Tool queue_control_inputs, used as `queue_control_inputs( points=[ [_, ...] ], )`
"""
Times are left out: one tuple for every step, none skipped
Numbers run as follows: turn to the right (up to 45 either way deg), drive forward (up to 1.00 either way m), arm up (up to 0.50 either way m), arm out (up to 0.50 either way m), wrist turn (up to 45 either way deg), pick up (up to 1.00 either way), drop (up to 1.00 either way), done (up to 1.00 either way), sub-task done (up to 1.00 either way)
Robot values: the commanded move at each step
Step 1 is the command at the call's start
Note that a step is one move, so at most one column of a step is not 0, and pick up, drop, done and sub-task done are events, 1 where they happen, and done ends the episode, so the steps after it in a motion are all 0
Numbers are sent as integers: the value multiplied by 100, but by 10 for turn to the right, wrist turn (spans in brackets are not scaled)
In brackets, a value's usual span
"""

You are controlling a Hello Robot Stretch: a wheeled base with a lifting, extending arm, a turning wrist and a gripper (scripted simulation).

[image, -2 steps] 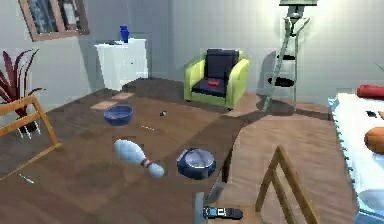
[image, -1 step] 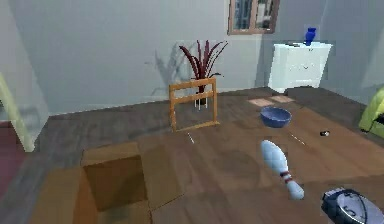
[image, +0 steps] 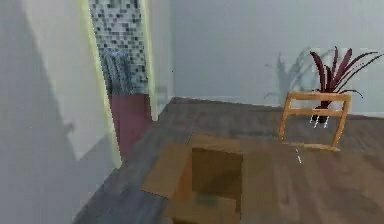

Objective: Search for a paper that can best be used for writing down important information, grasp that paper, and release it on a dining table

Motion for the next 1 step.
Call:
queue_control_inputs(
  points=[
    [450,0,0,0,0,0,0,0,0]
  ],
)
